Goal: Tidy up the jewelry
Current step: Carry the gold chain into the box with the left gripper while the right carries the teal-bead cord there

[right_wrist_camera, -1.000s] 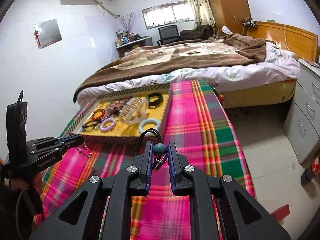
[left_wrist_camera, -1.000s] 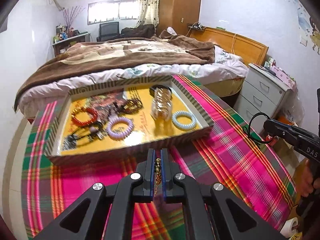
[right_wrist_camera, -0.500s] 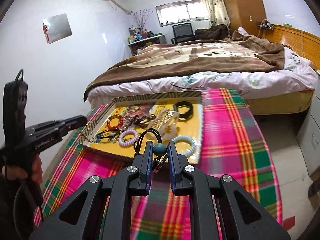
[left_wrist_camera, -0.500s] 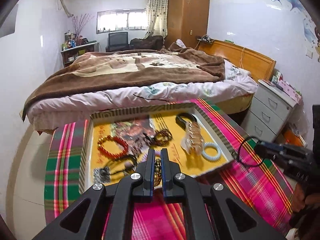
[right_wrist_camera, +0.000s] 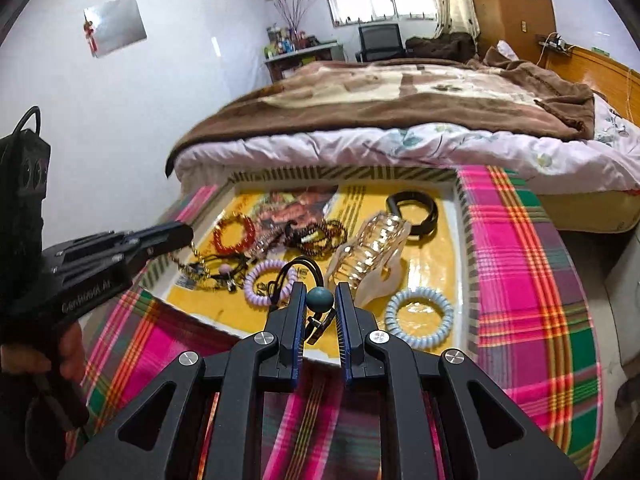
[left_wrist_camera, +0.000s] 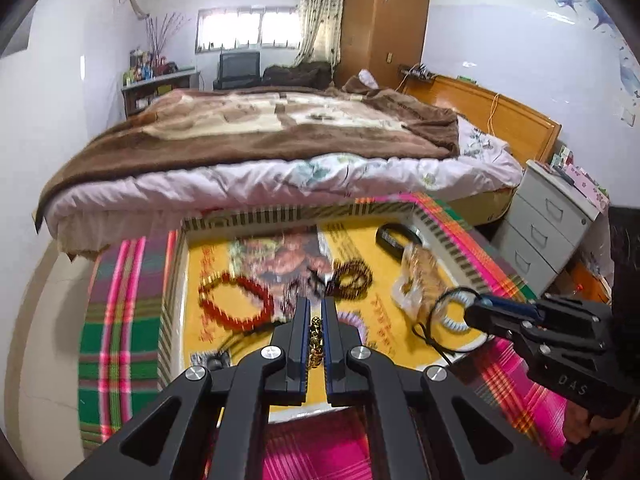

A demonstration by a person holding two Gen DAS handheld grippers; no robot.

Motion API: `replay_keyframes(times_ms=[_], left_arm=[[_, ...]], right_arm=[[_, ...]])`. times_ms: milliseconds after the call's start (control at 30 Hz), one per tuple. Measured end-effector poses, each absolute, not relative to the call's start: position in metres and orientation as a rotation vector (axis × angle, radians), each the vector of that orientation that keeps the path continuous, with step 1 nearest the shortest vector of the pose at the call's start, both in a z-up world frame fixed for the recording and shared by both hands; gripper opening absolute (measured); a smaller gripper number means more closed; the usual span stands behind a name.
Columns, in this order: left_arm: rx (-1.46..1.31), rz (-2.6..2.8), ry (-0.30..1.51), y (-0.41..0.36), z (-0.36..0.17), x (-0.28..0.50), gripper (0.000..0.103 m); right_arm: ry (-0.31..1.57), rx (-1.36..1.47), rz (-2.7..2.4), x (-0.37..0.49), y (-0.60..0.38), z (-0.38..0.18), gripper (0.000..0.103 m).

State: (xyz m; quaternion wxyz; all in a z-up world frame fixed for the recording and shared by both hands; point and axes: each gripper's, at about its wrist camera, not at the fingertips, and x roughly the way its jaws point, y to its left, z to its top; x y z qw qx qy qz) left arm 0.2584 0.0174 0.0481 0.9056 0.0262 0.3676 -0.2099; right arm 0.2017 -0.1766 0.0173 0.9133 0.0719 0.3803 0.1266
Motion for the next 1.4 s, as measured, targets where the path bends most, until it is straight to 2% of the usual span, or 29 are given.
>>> replay_keyframes(times_ms=[433,1000,1167,1400], left_arm=[[0.054,-0.395,0.836,0.027,0.008,0.273,0.005],[0.038,-0.361,0.869,0.033,-0.005,0.278,0.008],[0.026,-0.355,0.871,0.032,-0.005,0.279,0.035],[0.029,-0.346,0.864,0.032,-0.002,0.276,0.049]], right_arm=[[0.849,0.065,0.254,0.227,-0.146,-0.009,0.015],[0.888,-0.024,0.224,0.231,-0.132,-0.026,0.015],[0.886,-0.028,0.225,0.23,-0.132,-0.026,0.015],[0.879,-0.023,0.224,0.228,-0.131,-0.023,0.016]])
